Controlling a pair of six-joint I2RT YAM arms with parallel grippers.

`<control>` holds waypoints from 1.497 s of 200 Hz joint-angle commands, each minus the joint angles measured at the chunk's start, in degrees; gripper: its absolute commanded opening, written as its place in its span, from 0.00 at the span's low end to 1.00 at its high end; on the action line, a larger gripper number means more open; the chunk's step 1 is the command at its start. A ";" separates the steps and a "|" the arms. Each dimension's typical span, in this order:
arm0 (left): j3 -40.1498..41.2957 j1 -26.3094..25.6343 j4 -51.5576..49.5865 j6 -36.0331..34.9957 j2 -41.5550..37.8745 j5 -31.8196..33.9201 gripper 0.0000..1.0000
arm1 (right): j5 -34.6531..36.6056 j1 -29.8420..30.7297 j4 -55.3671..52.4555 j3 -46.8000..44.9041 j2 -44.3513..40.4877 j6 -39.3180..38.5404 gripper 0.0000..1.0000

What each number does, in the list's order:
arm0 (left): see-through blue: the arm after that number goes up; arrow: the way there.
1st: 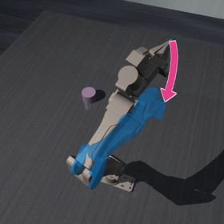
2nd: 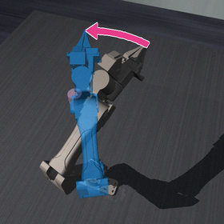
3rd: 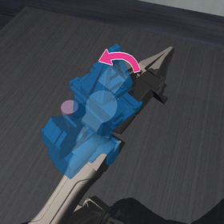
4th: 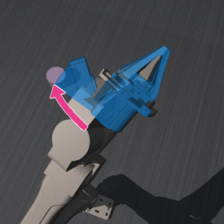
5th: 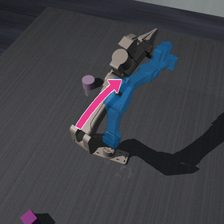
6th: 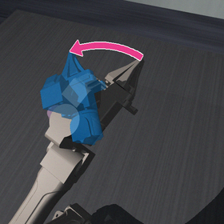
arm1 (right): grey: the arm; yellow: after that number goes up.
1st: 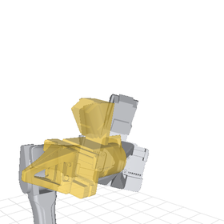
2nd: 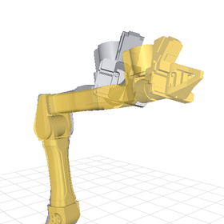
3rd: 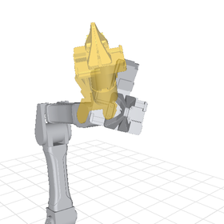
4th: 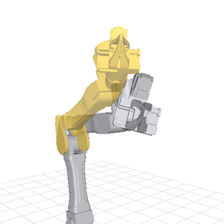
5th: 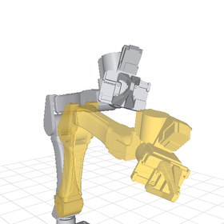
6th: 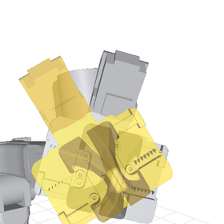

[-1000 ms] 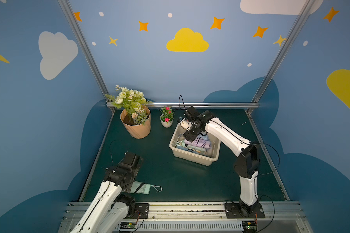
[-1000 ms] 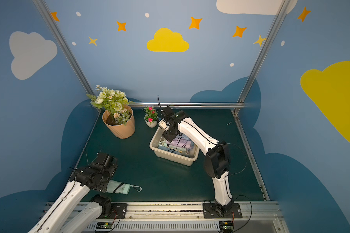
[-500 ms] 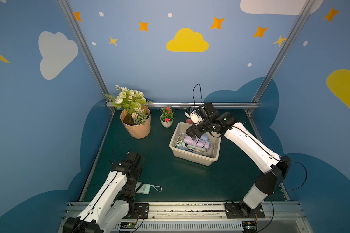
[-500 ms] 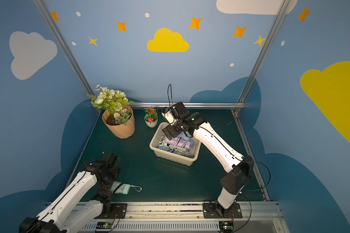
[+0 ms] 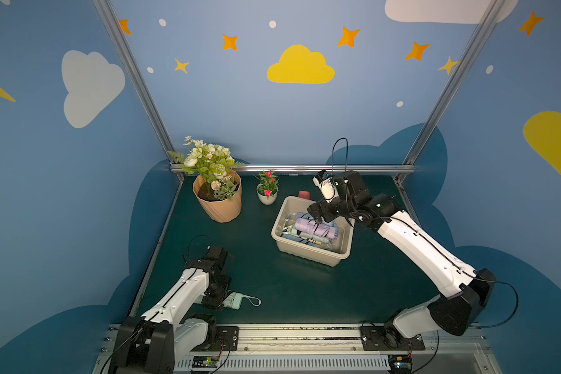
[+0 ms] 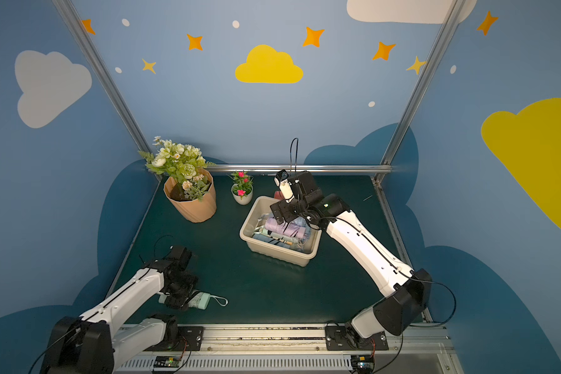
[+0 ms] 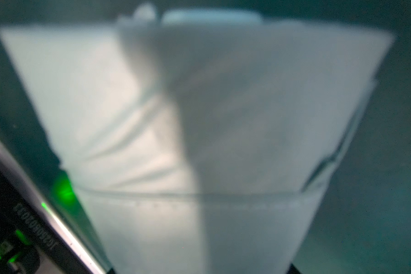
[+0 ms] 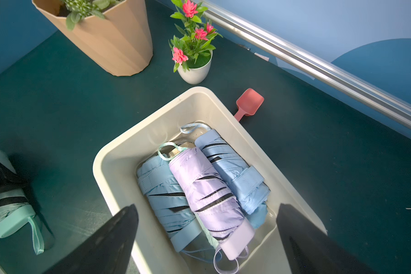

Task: Put the umbrella into the storage box
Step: Pick up the umbrella from the center of the board, then place the umbrella in the storage box.

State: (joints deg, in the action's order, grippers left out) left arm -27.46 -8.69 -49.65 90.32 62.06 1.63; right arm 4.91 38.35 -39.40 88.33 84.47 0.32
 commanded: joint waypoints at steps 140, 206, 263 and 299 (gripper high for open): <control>-5.10 0.75 13.23 -32.45 -26.83 11.96 0.21 | 0.04 -10.20 7.84 -11.83 -13.14 11.19 0.95; -23.03 0.52 28.37 -76.95 -16.08 -4.59 0.24 | 0.10 -13.53 7.75 -14.89 -16.21 13.50 0.95; -41.57 -11.01 25.04 -115.62 1.36 -13.26 0.28 | -0.03 -16.18 6.49 -16.49 -19.15 14.32 0.95; -51.06 -20.30 16.75 -138.21 12.03 -12.08 0.30 | 0.76 -18.09 5.11 -18.80 -22.38 14.35 0.95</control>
State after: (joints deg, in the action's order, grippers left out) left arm -73.14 -25.23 -28.53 -25.93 69.28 -8.78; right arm 4.93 21.43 -33.06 70.76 64.66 14.20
